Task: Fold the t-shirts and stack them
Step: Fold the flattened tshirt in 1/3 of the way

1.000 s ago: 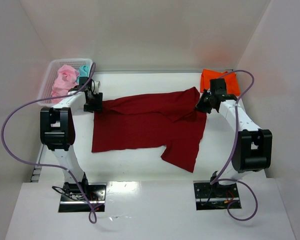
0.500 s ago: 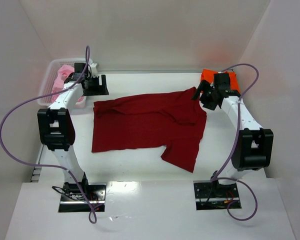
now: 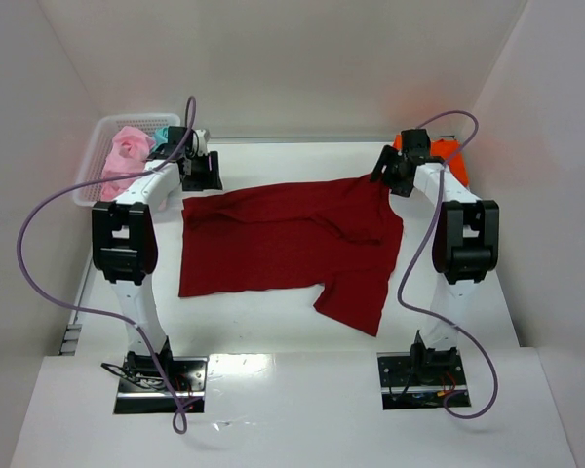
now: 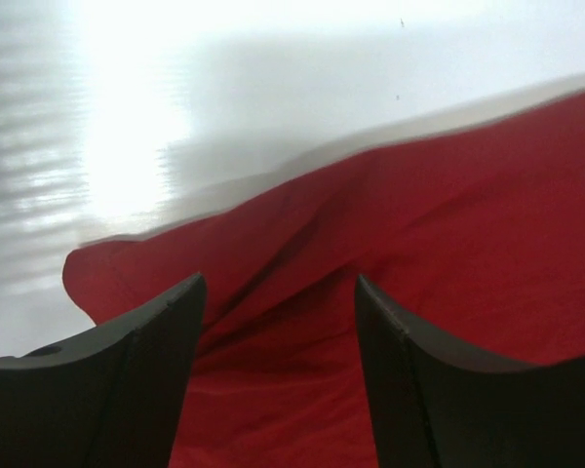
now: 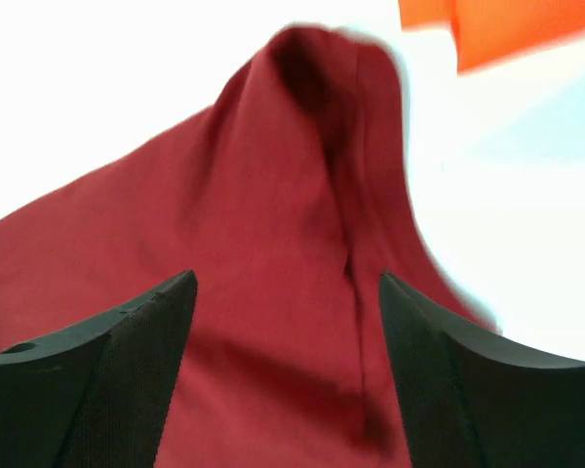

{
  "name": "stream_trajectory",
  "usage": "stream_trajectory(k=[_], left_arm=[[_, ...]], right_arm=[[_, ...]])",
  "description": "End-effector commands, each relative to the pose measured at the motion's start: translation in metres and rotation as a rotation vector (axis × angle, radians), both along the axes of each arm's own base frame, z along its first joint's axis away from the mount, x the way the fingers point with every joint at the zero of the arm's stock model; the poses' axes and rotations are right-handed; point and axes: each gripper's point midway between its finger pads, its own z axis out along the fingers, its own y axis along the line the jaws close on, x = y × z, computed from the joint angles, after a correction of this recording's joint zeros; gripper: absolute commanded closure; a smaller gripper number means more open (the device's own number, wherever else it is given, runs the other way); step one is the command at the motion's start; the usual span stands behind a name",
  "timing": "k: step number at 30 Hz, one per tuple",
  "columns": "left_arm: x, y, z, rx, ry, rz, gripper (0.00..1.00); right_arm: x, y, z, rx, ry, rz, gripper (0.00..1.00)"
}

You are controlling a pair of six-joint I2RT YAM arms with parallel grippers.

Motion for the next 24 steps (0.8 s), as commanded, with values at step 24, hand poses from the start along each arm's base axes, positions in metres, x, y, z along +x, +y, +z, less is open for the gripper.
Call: stream_trajectory(k=[24], left_arm=[[0.008,0.008,0.009,0.010,0.002,0.113,0.18]], right_arm=[[0.047,0.006,-0.045,-0.019,0.005,0.085,0.61]])
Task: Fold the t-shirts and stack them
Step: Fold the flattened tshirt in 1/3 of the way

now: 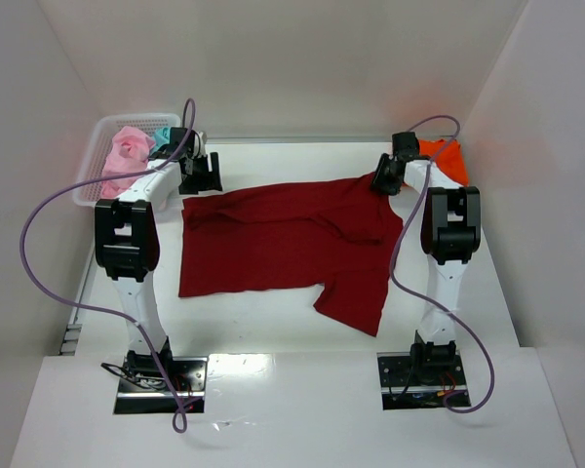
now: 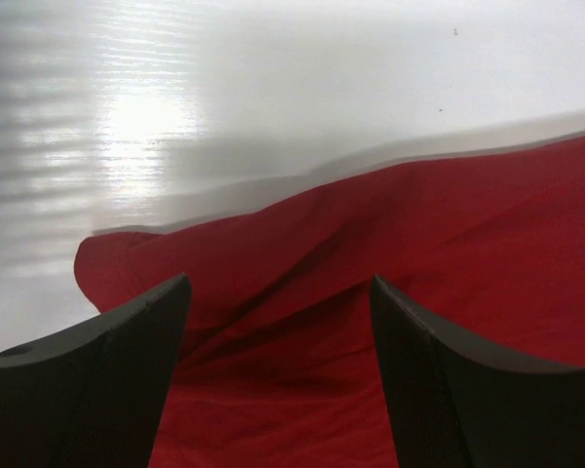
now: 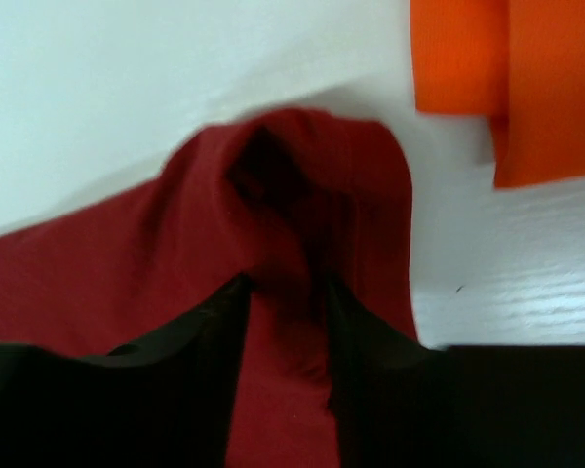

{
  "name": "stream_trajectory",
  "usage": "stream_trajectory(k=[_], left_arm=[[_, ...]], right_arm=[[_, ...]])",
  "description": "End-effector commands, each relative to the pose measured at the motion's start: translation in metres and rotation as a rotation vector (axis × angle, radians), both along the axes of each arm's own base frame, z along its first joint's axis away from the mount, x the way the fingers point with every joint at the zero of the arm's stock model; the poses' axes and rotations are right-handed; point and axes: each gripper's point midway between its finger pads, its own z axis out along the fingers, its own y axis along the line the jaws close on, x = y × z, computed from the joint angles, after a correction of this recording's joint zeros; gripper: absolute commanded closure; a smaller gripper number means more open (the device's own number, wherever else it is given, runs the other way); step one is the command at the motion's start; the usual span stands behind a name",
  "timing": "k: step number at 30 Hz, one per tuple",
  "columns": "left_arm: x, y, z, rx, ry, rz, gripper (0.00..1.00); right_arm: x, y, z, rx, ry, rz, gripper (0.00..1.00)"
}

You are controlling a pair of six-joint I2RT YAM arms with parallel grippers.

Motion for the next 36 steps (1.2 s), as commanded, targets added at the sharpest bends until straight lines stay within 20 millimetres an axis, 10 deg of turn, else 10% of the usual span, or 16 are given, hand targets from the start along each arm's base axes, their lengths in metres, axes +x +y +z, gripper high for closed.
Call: stream_trajectory(k=[1,7,14,25,36], left_arm=[[0.006,-0.001,0.021,-0.007,-0.039,0.026,0.18],[0.004,0.001,0.027,0.000,-0.051,0.031,0.17],[-0.003,-0.001,0.019,-0.007,-0.023,0.025,0.17],[-0.012,0.002,0.003,-0.001,0.021,0.050,0.18],[-0.002,-0.025,-0.014,-0.072,0.048,-0.035,0.54]], right_arm=[[0.000,0.007,0.015,0.022,-0.048,0.036,0.65],[0.004,-0.006,0.017,-0.018,-0.058,0.006,0.95],[0.003,-0.058,0.052,-0.015,-0.119,-0.086,0.98],[-0.001,-0.052,0.049,0.001,-0.121,-0.048,0.98],[-0.008,-0.049,0.043,0.006,-0.103,-0.034,0.98]])
